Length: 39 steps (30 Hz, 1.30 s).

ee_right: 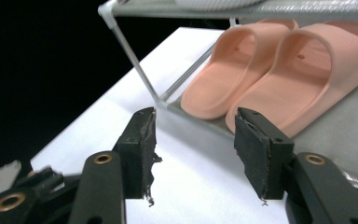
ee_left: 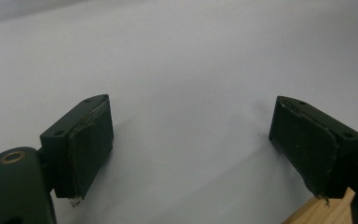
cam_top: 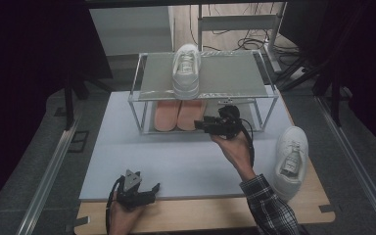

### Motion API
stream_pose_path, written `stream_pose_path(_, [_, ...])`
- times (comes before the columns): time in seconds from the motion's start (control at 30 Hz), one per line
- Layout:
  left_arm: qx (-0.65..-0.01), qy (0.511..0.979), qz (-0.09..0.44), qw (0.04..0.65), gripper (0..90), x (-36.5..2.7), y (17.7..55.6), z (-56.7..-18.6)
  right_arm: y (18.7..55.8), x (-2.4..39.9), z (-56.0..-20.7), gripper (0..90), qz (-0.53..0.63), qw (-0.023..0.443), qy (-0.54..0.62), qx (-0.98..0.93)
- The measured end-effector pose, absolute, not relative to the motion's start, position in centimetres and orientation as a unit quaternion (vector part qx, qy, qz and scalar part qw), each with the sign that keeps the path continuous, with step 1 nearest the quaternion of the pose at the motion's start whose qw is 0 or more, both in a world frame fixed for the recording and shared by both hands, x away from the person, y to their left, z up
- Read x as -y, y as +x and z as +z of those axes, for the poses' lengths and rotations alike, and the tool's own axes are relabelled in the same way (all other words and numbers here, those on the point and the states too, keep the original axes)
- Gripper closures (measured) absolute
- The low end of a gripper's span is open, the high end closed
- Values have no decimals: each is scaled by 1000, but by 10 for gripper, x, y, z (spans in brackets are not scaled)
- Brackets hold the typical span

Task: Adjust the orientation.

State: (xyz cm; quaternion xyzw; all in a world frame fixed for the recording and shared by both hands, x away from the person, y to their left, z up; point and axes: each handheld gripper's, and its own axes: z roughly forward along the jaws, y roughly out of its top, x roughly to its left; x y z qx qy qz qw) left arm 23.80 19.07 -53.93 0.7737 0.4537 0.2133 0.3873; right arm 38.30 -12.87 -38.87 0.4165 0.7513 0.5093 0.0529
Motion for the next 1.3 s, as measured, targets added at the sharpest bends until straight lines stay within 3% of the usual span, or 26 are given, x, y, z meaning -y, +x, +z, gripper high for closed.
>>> stream_pose_path(0.2, [-454,774,213,387,136,-191,238,-539,374,131,-391,473,482,74,401,-775])
stream_pose_path(0.7, [-454,773,214,388,136,-191,238,-539,356,154,-403,556,426,134,388,-806])
stream_pose_path(1.3, [-454,773,214,388,136,-191,238,-539,343,210,-412,505,385,173,416,-805])
